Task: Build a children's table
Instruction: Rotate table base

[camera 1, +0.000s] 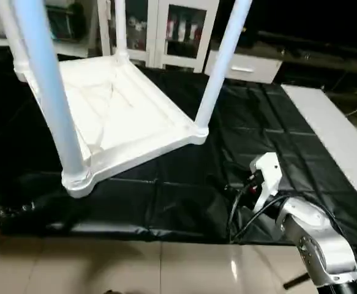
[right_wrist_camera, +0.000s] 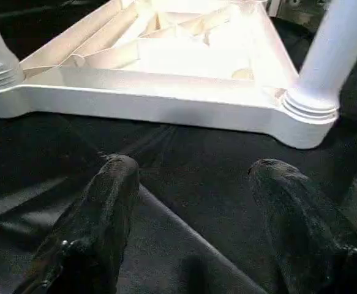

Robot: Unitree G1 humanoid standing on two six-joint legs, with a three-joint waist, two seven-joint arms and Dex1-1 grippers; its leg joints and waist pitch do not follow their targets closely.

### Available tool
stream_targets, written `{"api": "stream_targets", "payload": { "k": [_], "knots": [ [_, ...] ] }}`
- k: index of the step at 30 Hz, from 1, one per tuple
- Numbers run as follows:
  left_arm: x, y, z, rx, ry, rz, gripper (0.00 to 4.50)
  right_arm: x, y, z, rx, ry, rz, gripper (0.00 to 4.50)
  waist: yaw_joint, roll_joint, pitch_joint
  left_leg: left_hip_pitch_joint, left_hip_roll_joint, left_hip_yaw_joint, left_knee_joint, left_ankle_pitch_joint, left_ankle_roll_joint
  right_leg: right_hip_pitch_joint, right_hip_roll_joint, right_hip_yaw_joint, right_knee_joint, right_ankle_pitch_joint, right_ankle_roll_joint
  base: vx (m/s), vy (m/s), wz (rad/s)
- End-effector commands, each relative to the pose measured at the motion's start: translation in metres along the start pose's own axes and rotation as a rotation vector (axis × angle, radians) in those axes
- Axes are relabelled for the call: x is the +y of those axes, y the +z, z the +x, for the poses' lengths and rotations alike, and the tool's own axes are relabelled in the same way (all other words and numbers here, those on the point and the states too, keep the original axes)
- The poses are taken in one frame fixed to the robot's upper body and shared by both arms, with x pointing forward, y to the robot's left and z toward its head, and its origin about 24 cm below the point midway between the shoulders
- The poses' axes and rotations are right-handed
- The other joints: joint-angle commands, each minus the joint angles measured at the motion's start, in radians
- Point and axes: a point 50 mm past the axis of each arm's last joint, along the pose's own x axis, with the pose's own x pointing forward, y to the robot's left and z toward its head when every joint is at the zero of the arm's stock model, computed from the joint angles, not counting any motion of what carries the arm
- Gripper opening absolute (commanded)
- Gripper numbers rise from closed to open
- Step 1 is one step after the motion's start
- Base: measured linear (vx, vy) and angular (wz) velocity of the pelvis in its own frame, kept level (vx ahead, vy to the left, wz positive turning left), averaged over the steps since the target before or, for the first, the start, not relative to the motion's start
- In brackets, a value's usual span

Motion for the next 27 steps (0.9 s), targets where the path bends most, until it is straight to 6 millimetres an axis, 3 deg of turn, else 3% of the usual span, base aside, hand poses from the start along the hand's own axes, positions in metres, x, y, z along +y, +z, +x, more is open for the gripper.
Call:
{"api": "stream_targets", "payload": {
  "k": [1,4,5,8,9,12,13,14,15,18,19,20,24,25,26,27],
  "knots": [
    [-0.001,0.003,0.008,-0.011,-0.004,0.054,4.40,-0.004,0.004,0.000,-0.009,-0.005,-0.022,3.15,-0.004,0.041,-0.032,0.022,0.011,-0.009,-0.088,-0.547,-0.042,0.011,-0.037,0.034,-0.097,-0.483,-0.088,0.000,0.000,0.00],
    [0.005,0.005,0.026,-0.048,0.057,0.123,4.46,-0.003,0.004,0.002,-0.014,-0.002,-0.031,3.15,0.000,0.038,-0.034,0.029,0.010,-0.010,-0.085,-0.559,-0.045,0.010,-0.040,0.034,-0.103,-0.498,-0.084,0.000,0.000,0.00],
    [0.006,0.005,0.030,-0.054,0.067,0.146,4.46,-0.002,0.004,0.002,-0.015,-0.001,-0.030,3.15,0.000,0.036,-0.035,0.020,0.010,-0.012,-0.088,-0.535,-0.045,0.019,-0.041,0.034,-0.101,-0.489,-0.083,0.000,0.000,0.00],
    [0.009,0.007,0.048,-0.081,0.073,0.170,4.46,-0.001,0.003,0.003,-0.017,0.001,-0.029,3.15,0.000,0.035,-0.040,0.014,0.009,-0.012,-0.087,-0.492,-0.046,0.025,-0.042,0.035,-0.093,-0.449,-0.088,0.000,0.000,0.00],
    [0.010,0.008,0.053,-0.089,0.073,0.175,4.46,0.000,0.002,0.004,-0.017,0.002,-0.028,3.15,0.000,0.041,-0.040,0.015,0.009,-0.012,-0.088,-0.491,-0.047,0.025,-0.042,0.035,-0.092,-0.442,-0.091,0.000,0.000,0.00],
    [0.010,0.009,0.067,-0.090,0.068,0.206,4.46,0.001,0.003,0.005,-0.021,0.005,-0.031,3.15,0.001,0.042,-0.043,0.020,0.009,-0.010,-0.084,-0.484,-0.046,0.022,-0.040,0.035,-0.089,-0.401,-0.107,0.000,0.000,0.00],
    [0.005,0.006,0.082,-0.081,0.020,0.203,4.46,0.003,0.003,0.006,-0.027,0.008,-0.036,3.15,0.001,0.047,-0.044,0.017,0.008,-0.010,-0.085,-0.475,-0.048,0.025,-0.039,0.036,-0.087,-0.384,-0.113,0.000,0.000,0.00],
    [0.003,0.005,0.087,-0.081,0.003,0.189,4.46,0.003,0.004,0.006,-0.031,0.007,-0.037,3.15,0.001,0.043,-0.047,0.017,0.010,-0.009,-0.083,-0.458,-0.049,0.027,-0.040,0.036,-0.081,-0.352,-0.124,0.000,0.000,0.00],
    [-0.001,0.003,0.095,-0.085,-0.027,0.174,4.46,0.003,0.004,0.006,-0.036,0.005,-0.037,3.15,0.002,0.048,-0.048,0.014,0.009,-0.007,-0.082,-0.441,-0.050,0.029,-0.039,0.037,-0.078,-0.327,-0.134,0.000,0.000,0.00],
    [-0.011,0.000,0.107,-0.087,-0.104,0.150,4.46,0.002,0.005,0.006,-0.040,-0.003,-0.038,3.15,0.004,0.046,-0.050,0.015,0.009,-0.003,-0.079,-0.408,-0.046,0.031,-0.037,0.039,-0.070,-0.265,-0.156,0.000,0.000,0.00],
    [-0.018,0.000,0.113,-0.084,-0.152,0.137,4.46,0.001,0.005,0.006,-0.042,-0.008,-0.039,3.15,0.005,0.051,-0.051,0.014,0.010,-0.003,-0.078,-0.394,-0.044,0.033,-0.036,0.039,-0.066,-0.242,-0.164,0.000,0.000,0.00],
    [-0.028,-0.001,0.124,-0.087,-0.220,0.122,4.46,0.001,0.006,0.006,-0.047,-0.013,-0.039,3.15,0.003,0.048,-0.052,0.013,0.010,-0.001,-0.078,-0.382,-0.043,0.036,-0.036,0.038,-0.065,-0.227,-0.169,0.000,0.000,0.00],
    [-0.049,0.000,0.156,-0.095,-0.343,0.129,4.46,-0.001,0.007,0.006,-0.055,-0.022,-0.044,3.15,0.014,0.051,-0.053,0.016,0.010,0.002,-0.075,-0.357,-0.040,0.037,-0.036,0.038,-0.063,-0.199,-0.177,0.000,0.000,0.00],
    [-0.062,0.000,0.182,-0.091,-0.418,0.138,4.46,-0.001,0.008,0.007,-0.059,-0.025,-0.049,3.15,0.015,0.045,-0.051,0.012,0.009,0.007,-0.076,-0.349,-0.034,0.038,-0.038,0.040,-0.071,-0.217,-0.168,0.000,0.000,0.00],
    [-0.062,0.000,0.182,-0.091,-0.418,0.138,4.46,-0.001,0.008,0.007,-0.059,-0.025,-0.049,3.15,0.015,0.045,-0.051,0.012,0.009,0.007,-0.076,-0.349,-0.034,0.038,-0.038,0.040,-0.071,-0.217,-0.168,0.000,0.000,0.00],
    [-0.069,0.000,0.195,-0.085,-0.455,0.144,4.46,-0.001,0.009,0.008,-0.062,-0.025,-0.051,3.15,0.021,0.046,-0.056,0.019,0.008,0.009,-0.071,-0.328,-0.033,0.037,-0.038,0.041,-0.069,-0.195,-0.168,0.000,0.000,0.00]
  ]
}}
